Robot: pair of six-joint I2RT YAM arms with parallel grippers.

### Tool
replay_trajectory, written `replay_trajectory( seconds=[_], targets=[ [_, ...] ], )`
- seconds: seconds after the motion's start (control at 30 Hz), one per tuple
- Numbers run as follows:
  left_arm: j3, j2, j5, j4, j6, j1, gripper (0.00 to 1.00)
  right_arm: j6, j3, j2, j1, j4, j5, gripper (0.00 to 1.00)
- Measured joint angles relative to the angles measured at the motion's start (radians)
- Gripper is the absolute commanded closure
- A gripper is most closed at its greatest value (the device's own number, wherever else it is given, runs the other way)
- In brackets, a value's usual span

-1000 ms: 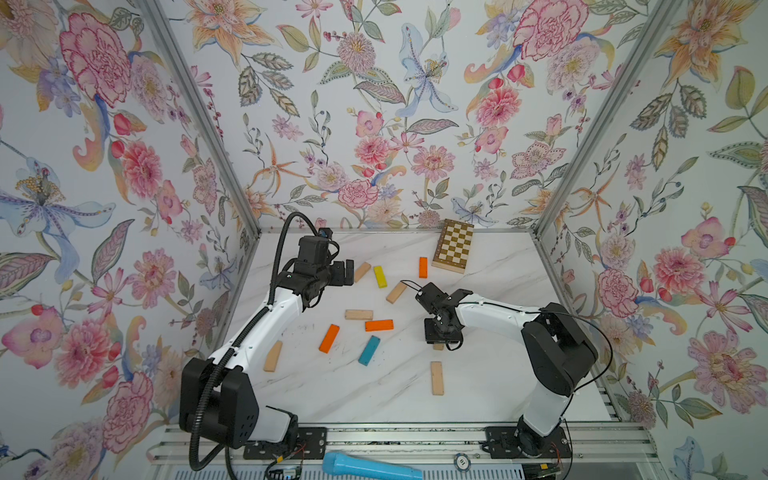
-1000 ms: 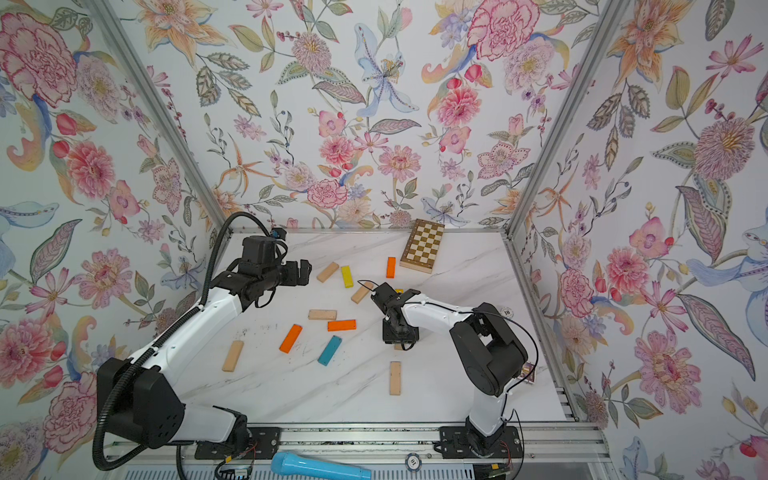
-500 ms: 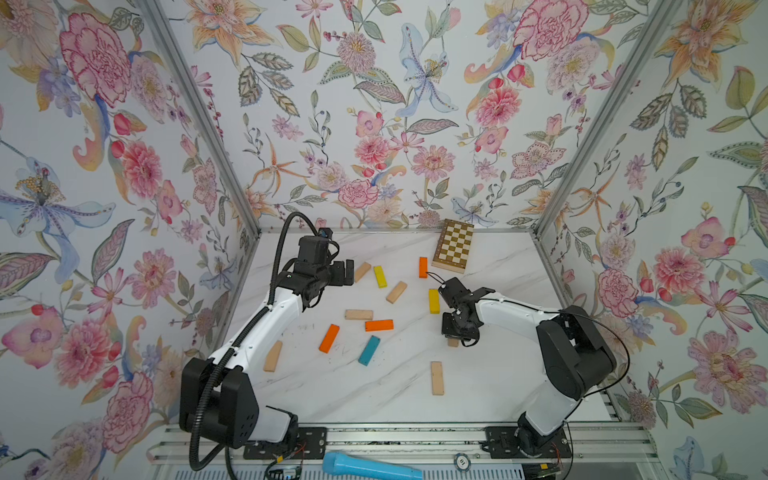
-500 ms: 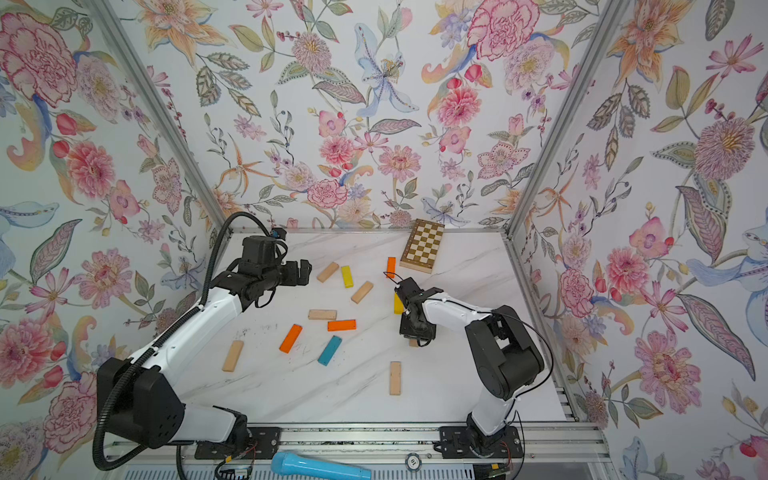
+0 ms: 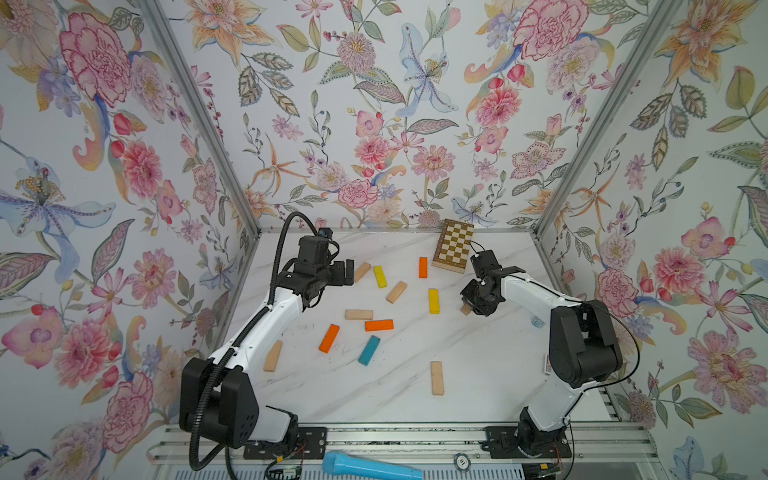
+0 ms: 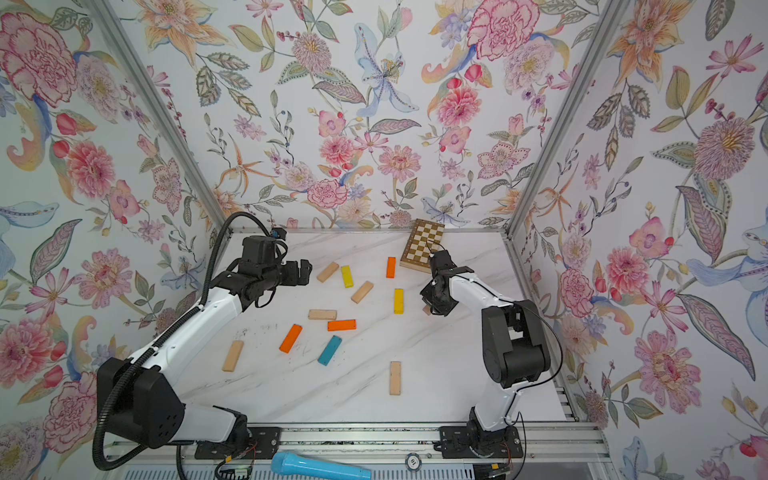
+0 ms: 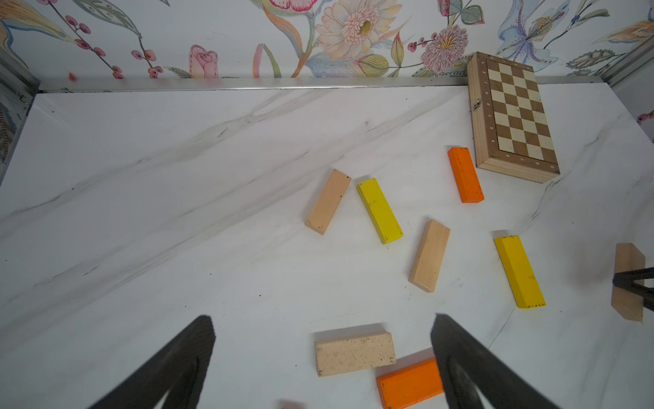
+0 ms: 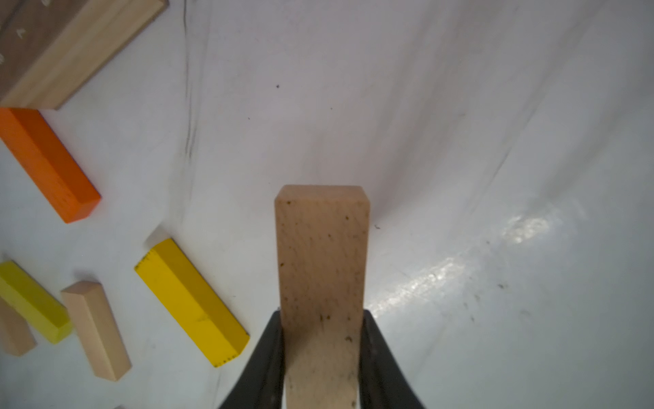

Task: Assemble the number 6 with building blocks
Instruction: Pick up the building block from the center of the board, then assemble the building block at the center of the board.

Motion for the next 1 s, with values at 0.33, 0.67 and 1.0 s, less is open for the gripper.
replay_trajectory(
  seconds=[0.33, 0.67, 1.0],
  targets=[
    [0.000, 0.000, 0.018, 0.001, -0.005, 0.000, 0.01, 0.391, 0.046, 0.074, -0.024, 0.035, -0.024, 0.76],
    [0.000, 0.000, 0.018, 0.003, -0.008, -0.003, 0.01, 0.682, 0.087, 0.110, 0.026, 0.048, -0.001, 0.75],
    [0.000, 0.000, 0.018, 0.003, -0.008, -0.016, 0.01, 0.797, 0.226, 0.224, 0.044, 0.016, 0.031, 0.75]
  ],
)
